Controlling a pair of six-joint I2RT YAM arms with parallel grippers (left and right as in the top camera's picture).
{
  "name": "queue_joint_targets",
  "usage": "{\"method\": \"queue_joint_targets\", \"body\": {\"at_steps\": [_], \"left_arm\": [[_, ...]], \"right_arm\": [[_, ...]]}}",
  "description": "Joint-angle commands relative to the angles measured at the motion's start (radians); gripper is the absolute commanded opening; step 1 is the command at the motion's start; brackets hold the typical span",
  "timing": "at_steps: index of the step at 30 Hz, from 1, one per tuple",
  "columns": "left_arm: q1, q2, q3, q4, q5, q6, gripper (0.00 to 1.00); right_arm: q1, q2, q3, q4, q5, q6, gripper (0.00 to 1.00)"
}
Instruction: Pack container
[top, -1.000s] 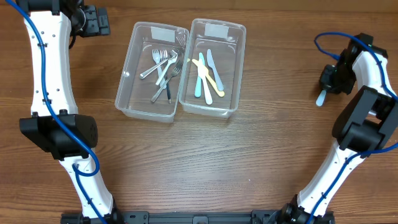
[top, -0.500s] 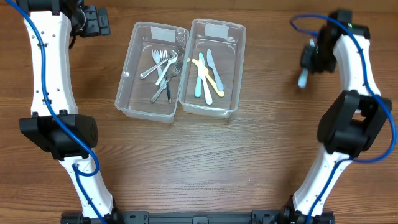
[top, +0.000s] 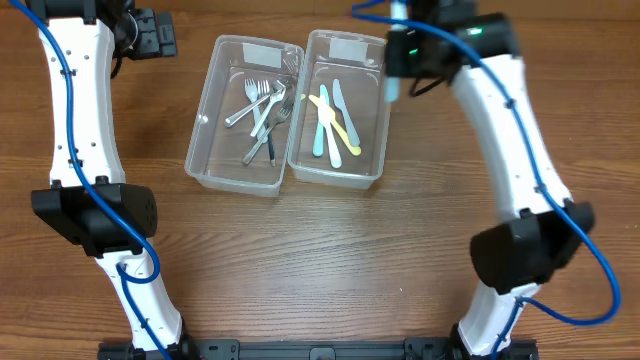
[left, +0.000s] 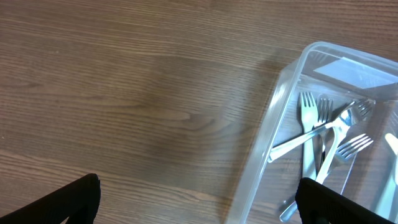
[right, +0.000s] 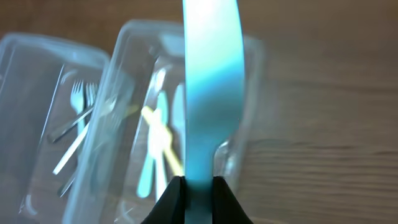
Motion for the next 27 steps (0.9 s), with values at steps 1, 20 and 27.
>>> {"method": "queue_joint_targets", "body": {"at_steps": [1, 20, 27], "left_arm": [[0.008, 0.000, 0.008, 0.003, -0.006, -0.021, 1.00], [0.007, 0.000, 0.008, 0.003, -0.006, -0.021, 1.00], [0.008, 0.000, 0.008, 0.003, -0.005, -0.021, 1.00]], "right_arm": [[0.085, 0.074, -0.061, 0.029, 0.002, 0.092, 0.04], [0.056, -0.011, 0.015, 0.034, 0.086, 0.047, 0.76], [-0.123, -0.155, 0.015, 0.056, 0.099, 0.048, 0.89]]}}
